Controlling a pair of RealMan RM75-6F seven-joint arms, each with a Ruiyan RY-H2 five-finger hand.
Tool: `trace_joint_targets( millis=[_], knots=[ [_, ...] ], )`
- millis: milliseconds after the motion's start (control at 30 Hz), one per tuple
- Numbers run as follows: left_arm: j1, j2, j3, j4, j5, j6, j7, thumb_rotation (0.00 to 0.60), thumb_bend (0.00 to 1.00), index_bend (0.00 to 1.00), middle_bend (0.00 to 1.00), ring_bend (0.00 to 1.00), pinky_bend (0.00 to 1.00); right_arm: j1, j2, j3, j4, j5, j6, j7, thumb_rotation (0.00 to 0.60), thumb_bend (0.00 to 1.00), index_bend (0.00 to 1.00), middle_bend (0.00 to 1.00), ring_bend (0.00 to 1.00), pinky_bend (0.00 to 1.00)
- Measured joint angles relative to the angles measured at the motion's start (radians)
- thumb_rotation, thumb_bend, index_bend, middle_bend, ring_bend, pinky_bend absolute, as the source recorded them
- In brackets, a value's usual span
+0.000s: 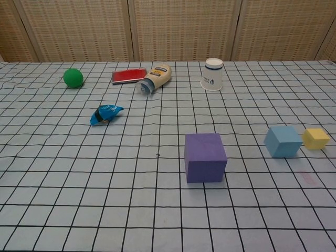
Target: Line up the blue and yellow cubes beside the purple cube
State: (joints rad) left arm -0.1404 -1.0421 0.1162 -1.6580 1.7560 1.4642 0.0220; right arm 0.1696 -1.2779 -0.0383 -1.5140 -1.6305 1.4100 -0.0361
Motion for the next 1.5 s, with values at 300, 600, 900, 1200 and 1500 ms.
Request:
trace_joint_targets(
  millis=[300,600,900,1200,1500],
  knots=[
    [0.003,0.019,0.001,-0.015,0.009,0.013,-0.042,0.600,0.43,0.22,0.27,0.22,0.33,0.054,-0.017,0.056,-0.019,-0.004,-0.028,-0.089,0.600,0.23,0.40,0.62,0.66,0.79],
    [-0.004,0.021,0.006,-0.020,0.005,-0.015,-0.047,0.600,0.43,0.22,0.27,0.22,0.33,0.165,-0.016,0.116,-0.099,0.123,-0.244,-0.223,0.600,0.13,0.29,0.76,0.79,0.92],
    [-0.005,0.020,0.003,-0.018,-0.002,-0.020,-0.053,0.600,0.43,0.23,0.28,0.22,0.33,0.276,-0.029,0.179,-0.167,0.397,-0.418,-0.394,0.600,0.09,0.19,0.77,0.80,0.94],
    [-0.005,0.021,0.004,-0.018,0.001,-0.021,-0.057,0.600,0.43,0.23,0.29,0.22,0.33,0.354,-0.064,0.201,-0.177,0.589,-0.507,-0.444,0.600,0.09,0.25,0.80,0.83,0.97],
    [-0.006,0.022,0.005,-0.018,0.000,-0.025,-0.063,0.600,0.43,0.24,0.29,0.23,0.33,0.397,-0.114,0.196,-0.101,0.671,-0.491,-0.481,0.600,0.09,0.29,0.80,0.84,0.97]
  ],
)
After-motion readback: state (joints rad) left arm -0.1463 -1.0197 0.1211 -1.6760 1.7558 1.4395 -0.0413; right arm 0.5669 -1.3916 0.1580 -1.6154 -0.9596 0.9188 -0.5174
